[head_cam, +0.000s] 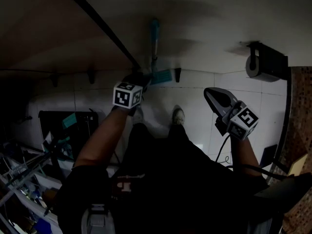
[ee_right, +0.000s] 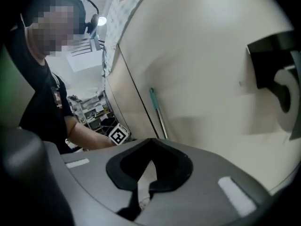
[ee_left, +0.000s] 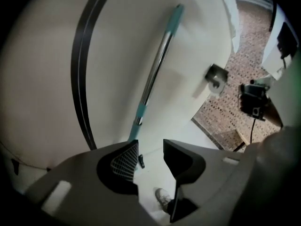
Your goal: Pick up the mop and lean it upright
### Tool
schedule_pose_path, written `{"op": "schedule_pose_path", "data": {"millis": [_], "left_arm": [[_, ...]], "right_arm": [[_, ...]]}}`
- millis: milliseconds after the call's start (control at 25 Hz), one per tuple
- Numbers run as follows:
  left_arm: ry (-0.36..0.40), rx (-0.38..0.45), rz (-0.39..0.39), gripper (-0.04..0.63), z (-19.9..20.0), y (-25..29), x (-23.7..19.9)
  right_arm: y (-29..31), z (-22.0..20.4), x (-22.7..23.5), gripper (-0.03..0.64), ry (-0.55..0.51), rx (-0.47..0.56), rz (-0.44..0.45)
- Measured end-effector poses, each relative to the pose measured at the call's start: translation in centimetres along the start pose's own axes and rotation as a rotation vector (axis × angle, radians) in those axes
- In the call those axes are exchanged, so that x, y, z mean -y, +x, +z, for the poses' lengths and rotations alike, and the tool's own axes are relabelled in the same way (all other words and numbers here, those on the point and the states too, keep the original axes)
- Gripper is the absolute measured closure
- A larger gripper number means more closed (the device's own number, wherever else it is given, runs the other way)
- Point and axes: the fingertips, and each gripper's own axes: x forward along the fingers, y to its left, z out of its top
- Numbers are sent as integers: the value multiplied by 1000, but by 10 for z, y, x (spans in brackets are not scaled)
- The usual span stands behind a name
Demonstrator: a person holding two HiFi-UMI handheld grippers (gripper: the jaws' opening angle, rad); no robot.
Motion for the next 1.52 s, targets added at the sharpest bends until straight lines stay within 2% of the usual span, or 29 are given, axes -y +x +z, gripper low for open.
{"op": "schedule_pose_path", "data": {"millis": [120,360,520,680,840,960,1120,1520], "left_arm": [[35,163,-48,451,53,-59,29],[199,434,-99,494,167,-164,78],[226,572,-121,530,211,-231,101],[230,661,-138,575,236,-277,105],[214,710,-129,581,239,-307,103],[195,719,-124,581,239,-310,103],[182,697,-125,581,231,-300,102],[204,666,-151,581,238,-285,110]], "right_arm": [[-9,29,-11,603,-36,38,0],[-27,97,-23,603,-119,128,-1],[-43,137,-39,603,-173,175,-12],[-52,169,-51,603,-211,228,-35],[-52,186,-60,603,-184,247,-16],[-52,193,-54,604,-142,255,0],[-45,189,-46,604,-111,236,5],[-39,189,-41,604,-123,214,5]]}}
